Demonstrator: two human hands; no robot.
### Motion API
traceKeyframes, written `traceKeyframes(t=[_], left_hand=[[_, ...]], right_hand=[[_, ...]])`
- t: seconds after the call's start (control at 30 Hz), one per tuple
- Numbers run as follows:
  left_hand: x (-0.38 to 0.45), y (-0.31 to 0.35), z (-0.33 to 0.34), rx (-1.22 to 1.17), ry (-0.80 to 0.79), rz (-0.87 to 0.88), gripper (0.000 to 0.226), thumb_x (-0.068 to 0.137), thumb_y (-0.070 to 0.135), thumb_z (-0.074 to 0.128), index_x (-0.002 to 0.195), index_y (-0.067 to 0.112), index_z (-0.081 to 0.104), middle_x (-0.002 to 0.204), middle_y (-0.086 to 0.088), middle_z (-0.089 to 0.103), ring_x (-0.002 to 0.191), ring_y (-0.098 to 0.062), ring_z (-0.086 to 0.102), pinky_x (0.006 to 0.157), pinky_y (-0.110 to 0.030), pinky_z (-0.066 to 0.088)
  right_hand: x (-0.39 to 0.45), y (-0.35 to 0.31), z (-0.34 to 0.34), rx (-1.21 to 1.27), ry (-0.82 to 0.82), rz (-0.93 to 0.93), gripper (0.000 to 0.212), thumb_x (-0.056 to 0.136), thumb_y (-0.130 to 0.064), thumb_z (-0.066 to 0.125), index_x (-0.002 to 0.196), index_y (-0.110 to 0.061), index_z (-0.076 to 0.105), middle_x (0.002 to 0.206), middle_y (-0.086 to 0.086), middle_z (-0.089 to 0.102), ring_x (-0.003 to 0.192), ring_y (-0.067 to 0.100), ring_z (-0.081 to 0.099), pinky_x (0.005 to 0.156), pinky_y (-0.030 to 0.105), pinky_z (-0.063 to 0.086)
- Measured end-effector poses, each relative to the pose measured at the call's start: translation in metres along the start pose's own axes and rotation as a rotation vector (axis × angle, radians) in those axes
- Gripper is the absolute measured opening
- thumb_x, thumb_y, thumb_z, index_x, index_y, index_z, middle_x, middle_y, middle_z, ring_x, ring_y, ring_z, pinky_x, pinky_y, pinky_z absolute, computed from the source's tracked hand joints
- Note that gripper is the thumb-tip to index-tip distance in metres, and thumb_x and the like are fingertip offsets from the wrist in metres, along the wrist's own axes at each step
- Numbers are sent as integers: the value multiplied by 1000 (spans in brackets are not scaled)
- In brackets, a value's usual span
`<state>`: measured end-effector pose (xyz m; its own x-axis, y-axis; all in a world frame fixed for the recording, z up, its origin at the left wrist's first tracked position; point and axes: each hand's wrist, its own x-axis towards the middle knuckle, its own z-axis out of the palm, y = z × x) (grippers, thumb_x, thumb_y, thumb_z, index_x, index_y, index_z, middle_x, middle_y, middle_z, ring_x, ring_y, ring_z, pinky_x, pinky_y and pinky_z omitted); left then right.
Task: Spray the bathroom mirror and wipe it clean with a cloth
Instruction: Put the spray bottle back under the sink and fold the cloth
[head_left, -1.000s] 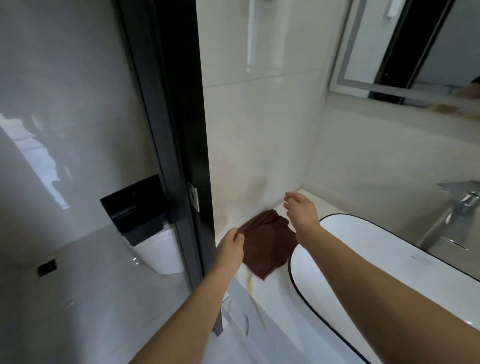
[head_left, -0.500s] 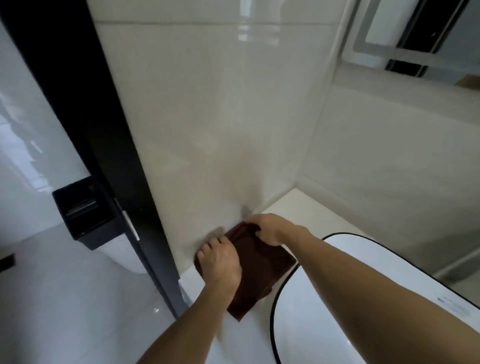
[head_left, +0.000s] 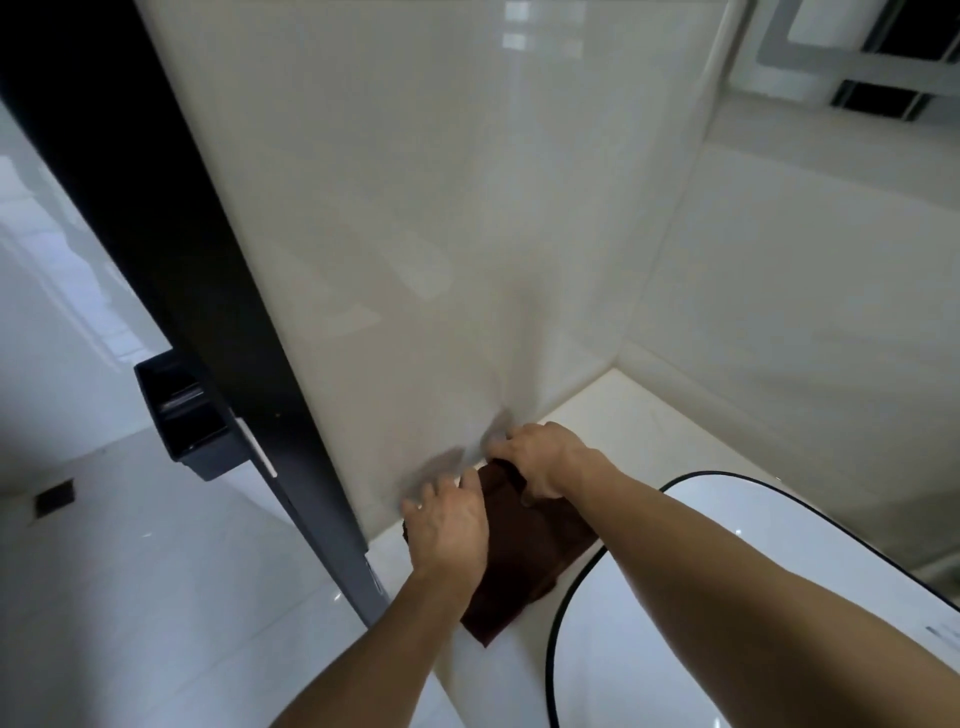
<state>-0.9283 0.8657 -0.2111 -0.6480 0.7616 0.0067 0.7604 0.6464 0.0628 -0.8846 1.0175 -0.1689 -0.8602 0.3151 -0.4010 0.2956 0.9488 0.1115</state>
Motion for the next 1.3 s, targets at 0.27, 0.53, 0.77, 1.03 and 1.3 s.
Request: traceKeyframes(t=[0.27, 0.53, 0.77, 1.03, 1.3], left_hand=[[-10, -6, -27, -29, -33, 111, 29, 93, 8, 51, 121, 14, 51, 123, -5, 60, 114, -24, 56, 95, -33, 42], [-19, 10, -104, -181, 179, 191, 21, 94, 2, 39, 107, 8, 55, 103, -10, 63, 92, -28, 68, 73, -35, 52], [-19, 14, -215, -233, 232, 356, 19, 99, 15, 42, 115, 8, 49, 116, -12, 53, 108, -35, 55, 83, -44, 42], [-60, -6, -343, -306, 400, 539, 20, 96, 20, 61, 110, 7, 54, 101, -12, 60, 93, -35, 60, 81, -49, 48], [-147, -67, -392, -400, 575, 487, 12, 98, 20, 58, 101, 14, 68, 92, -5, 70, 86, -27, 66, 75, -44, 54]], right_hand=[[-8, -11, 1, -15, 178, 26, 37, 88, -16, 64, 124, -19, 57, 127, 7, 56, 120, 28, 54, 94, 35, 41], [-63, 13, -43, 298, 297, 19, 26, 87, -10, 53, 112, -6, 45, 104, 19, 62, 98, 37, 58, 74, 36, 38], [-144, 37, -143, 277, 450, 40, 13, 89, -19, 50, 99, -13, 45, 104, 14, 61, 100, 33, 57, 82, 38, 42], [-254, 19, -243, 155, 606, -16, 27, 91, -31, 64, 98, -13, 45, 88, 10, 58, 85, 33, 59, 73, 42, 44], [-328, -71, -280, 147, 764, -68, 26, 94, -35, 67, 93, -10, 62, 81, 6, 65, 77, 28, 57, 67, 35, 38]])
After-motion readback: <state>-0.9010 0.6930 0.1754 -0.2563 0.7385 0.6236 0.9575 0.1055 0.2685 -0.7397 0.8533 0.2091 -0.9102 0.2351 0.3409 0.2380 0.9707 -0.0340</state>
